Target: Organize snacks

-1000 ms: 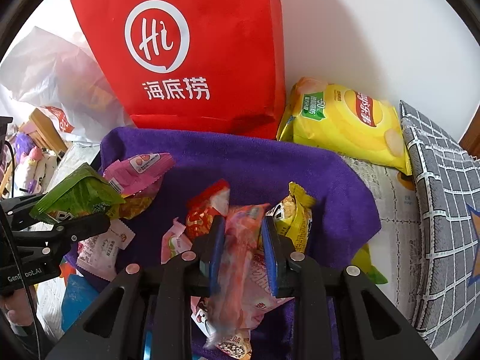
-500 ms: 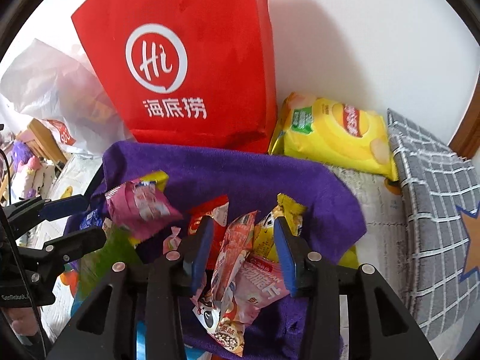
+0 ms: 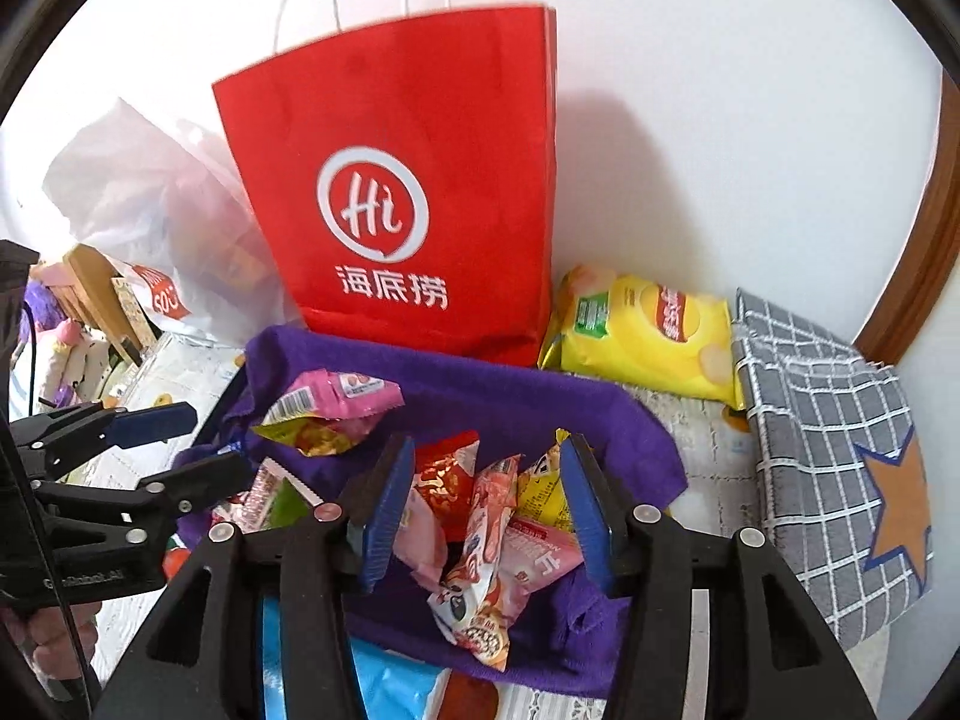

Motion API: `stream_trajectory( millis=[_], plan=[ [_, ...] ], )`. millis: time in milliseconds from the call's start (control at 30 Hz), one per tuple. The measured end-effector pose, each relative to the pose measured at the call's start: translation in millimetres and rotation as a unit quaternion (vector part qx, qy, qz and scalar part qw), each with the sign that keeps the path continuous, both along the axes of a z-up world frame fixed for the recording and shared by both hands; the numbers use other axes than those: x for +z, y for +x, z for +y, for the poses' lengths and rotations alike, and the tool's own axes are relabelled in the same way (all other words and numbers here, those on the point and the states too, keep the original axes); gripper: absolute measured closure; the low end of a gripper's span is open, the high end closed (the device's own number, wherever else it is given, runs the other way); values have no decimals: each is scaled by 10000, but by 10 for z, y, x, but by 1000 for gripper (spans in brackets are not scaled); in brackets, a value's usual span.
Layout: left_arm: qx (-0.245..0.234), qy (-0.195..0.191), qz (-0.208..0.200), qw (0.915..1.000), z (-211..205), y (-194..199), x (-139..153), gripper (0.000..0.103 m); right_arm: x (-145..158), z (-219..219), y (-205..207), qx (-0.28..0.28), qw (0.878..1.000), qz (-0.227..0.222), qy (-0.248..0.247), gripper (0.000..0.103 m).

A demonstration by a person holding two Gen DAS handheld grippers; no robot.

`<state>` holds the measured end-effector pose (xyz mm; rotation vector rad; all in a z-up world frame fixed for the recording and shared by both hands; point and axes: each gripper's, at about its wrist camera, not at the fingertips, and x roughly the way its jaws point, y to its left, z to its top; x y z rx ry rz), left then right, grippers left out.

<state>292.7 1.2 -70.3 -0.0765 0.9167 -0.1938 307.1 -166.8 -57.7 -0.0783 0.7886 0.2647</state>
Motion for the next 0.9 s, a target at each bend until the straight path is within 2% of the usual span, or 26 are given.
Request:
stream_trajectory(
  millis=[100,333,467,567,667,900],
  plan=[
    [-3,109,-61,9999,-21,-79,73,36,40,-10,-121,-5,9999,-109,89,42],
    [19,218,-172,9996,-30,-245,252,32,83,-25,-402,-79,9999,-51,96,42],
    [89,197,-220,9995,-11,-397,319,28,178,-22,-621,-265,9995,-158,-101,42],
    [96,253,-295,9992,3,-589,384,27,246,-40,-801,-329,9991,-248,-76,39],
    [118,291,-367,9988,26,-756,434,25,310,-48,-1003,-380,9988,-311,-18,32],
    [184,199,-598,9978,95,-1212,542,19,357,-64,-1387,-475,9986,-205,147,31]
  ],
)
